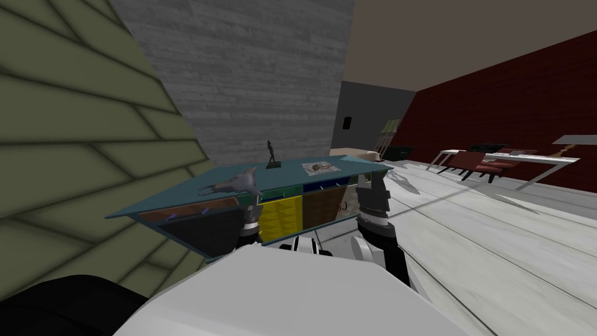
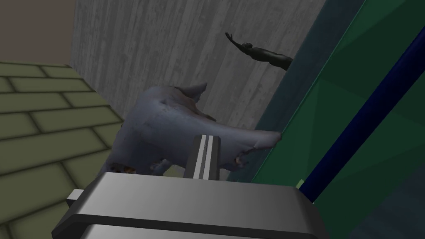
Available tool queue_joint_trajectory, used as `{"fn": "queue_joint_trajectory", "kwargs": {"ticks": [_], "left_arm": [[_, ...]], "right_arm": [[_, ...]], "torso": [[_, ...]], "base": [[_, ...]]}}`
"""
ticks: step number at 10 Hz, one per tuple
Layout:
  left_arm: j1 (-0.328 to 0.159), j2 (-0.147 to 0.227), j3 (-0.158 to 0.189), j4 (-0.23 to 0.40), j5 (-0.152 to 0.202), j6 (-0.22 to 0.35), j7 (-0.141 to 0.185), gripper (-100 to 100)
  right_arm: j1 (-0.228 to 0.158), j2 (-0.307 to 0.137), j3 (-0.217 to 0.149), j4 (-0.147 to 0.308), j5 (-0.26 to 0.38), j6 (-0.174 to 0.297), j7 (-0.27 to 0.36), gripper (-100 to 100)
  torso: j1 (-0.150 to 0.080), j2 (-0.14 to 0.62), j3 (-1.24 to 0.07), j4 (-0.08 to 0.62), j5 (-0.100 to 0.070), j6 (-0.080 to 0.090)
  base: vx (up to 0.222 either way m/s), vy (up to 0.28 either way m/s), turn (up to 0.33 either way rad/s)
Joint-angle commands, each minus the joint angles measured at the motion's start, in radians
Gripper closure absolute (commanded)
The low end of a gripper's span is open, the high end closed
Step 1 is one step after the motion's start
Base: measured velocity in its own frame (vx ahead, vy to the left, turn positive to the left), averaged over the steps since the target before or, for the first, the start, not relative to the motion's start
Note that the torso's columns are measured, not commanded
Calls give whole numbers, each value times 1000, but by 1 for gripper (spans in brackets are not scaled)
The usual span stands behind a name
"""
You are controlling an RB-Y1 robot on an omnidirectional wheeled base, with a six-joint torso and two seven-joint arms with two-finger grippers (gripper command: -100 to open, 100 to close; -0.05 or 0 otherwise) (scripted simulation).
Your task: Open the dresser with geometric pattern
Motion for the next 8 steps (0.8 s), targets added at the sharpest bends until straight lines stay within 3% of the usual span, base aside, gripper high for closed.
{"fn": "queue_joint_trajectory", "kwargs": {"ticks": [1, 8], "left_arm": [[-5, 2, -4, 78, 7, -45, 21, -100], [-18, 8, 5, 228, 27, -155, 57, -100]], "right_arm": [[0, 0, 0, 0, 0, 0, 0, 0], [0, 0, 0, 0, 0, 0, 0, 0]], "torso": [[3, 5, 3, 2, 0, -4], [1, 14, 10, 0, 5, -4]], "base": [[78, -166, 12], [44, -108, 32]]}}
